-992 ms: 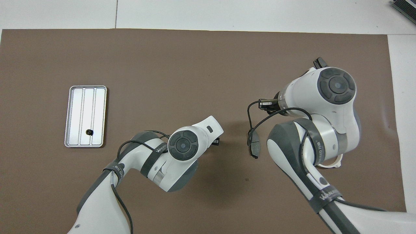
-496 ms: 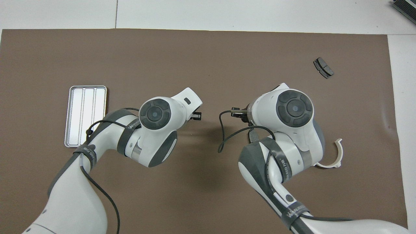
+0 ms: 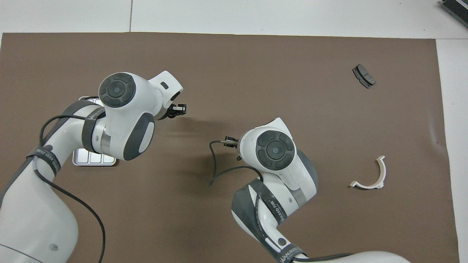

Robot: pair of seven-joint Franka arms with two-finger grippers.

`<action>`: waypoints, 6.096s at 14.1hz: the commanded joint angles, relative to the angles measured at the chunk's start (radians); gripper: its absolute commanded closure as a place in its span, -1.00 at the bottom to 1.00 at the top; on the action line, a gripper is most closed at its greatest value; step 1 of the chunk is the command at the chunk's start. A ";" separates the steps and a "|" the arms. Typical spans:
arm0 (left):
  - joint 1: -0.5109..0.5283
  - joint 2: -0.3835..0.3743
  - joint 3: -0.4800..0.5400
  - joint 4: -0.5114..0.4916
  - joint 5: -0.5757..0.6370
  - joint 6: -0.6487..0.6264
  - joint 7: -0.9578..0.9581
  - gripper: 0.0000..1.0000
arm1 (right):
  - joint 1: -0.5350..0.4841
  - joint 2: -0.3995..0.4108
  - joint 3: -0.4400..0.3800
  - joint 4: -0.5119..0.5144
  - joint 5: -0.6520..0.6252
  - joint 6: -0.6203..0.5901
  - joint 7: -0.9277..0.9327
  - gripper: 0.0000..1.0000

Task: Pick bearing gear from pile to tray

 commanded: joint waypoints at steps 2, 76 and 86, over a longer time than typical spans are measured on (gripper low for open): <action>0.130 -0.035 -0.011 -0.008 -0.005 -0.120 0.102 1.00 | 0.059 0.073 -0.002 0.026 -0.014 0.051 0.127 0.95; -0.435 -0.057 -0.008 -0.257 -0.005 0.126 -0.476 1.00 | -0.579 -0.295 -0.010 0.314 -0.010 -0.817 -0.792 -1.00; -0.113 -0.068 -0.012 -0.074 -0.003 -0.002 -0.333 1.00 | -0.577 -0.295 -0.010 0.316 -0.010 -0.817 -0.796 -1.00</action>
